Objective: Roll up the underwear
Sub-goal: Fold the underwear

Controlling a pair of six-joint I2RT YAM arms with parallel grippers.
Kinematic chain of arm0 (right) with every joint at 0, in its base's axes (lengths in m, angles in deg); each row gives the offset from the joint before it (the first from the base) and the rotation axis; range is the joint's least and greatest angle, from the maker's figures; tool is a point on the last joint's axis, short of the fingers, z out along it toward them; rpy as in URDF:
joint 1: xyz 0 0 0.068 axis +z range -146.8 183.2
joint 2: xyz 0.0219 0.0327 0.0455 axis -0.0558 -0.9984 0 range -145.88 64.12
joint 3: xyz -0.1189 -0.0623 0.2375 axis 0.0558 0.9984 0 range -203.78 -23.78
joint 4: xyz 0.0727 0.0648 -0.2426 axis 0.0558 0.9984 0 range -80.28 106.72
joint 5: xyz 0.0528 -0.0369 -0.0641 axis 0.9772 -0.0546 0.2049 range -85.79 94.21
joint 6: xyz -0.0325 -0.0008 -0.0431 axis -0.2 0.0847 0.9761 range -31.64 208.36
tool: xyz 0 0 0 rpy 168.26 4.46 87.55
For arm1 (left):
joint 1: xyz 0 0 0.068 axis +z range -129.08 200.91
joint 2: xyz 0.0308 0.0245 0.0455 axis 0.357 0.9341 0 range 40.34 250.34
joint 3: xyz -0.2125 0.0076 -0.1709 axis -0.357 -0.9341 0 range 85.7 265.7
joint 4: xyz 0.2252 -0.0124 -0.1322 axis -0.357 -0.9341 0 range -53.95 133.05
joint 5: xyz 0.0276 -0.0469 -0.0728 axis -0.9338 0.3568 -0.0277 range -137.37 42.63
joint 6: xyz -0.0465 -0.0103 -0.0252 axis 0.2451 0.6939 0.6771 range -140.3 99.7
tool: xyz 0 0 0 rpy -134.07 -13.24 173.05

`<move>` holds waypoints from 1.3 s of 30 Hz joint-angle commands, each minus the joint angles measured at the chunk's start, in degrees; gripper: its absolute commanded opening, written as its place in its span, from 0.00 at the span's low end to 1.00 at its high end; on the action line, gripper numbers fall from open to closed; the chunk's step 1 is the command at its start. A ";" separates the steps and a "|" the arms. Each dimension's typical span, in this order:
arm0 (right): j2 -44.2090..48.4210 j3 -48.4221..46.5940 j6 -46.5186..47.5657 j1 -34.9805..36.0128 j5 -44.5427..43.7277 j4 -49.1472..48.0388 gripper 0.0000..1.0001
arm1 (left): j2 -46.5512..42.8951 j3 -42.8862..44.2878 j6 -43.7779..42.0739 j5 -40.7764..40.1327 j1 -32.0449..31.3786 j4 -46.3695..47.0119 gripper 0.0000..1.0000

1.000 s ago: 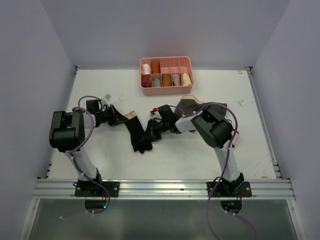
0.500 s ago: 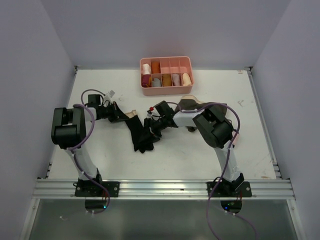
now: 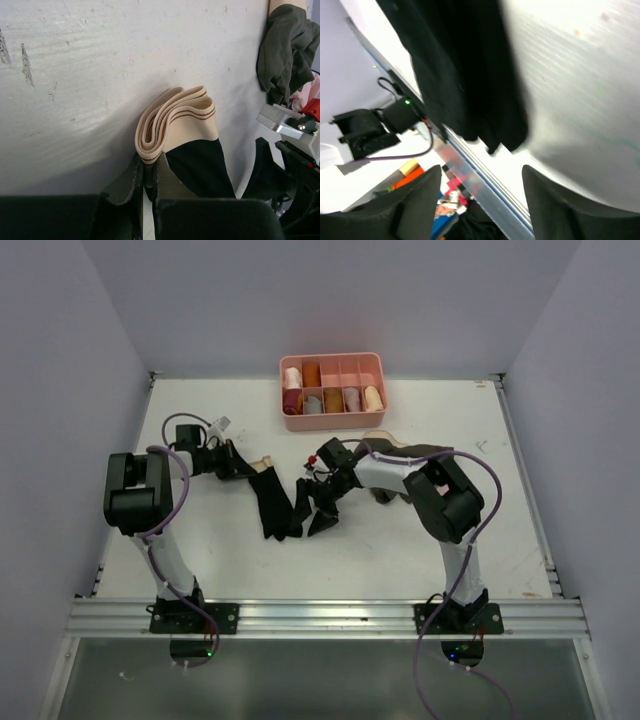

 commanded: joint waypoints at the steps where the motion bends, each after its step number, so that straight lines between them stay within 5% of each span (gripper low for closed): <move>1: 6.03 -2.93 6.78 -1.53 -0.90 6.32 0.63 | 1.67 1.47 -3.74 -4.55 0.41 -1.49 0.00; 7: 6.31 -7.50 7.51 -1.54 6.14 -6.48 0.33 | 2.20 2.44 -5.59 -4.82 0.41 -3.00 0.00; 16: -3.43 -0.48 -23.59 3.11 7.73 -50.75 0.29 | 3.08 2.35 -5.06 -3.76 0.06 -2.48 0.00; 25: -10.22 0.84 -22.57 4.53 3.86 -46.70 0.27 | 2.73 1.65 -4.36 -2.89 -0.03 -1.60 0.00; 27: -11.71 2.67 -21.85 4.53 4.21 -46.86 0.26 | 2.64 1.47 -3.75 -2.10 0.06 -0.72 0.06; 31: -12.51 5.58 -22.39 4.53 4.91 -50.46 0.25 | -0.25 0.33 -1.03 3.33 1.55 4.37 0.44; 39: -12.33 6.47 -25.54 4.62 6.06 -56.53 0.24 | -11.14 -0.36 2.48 12.92 4.37 9.54 0.45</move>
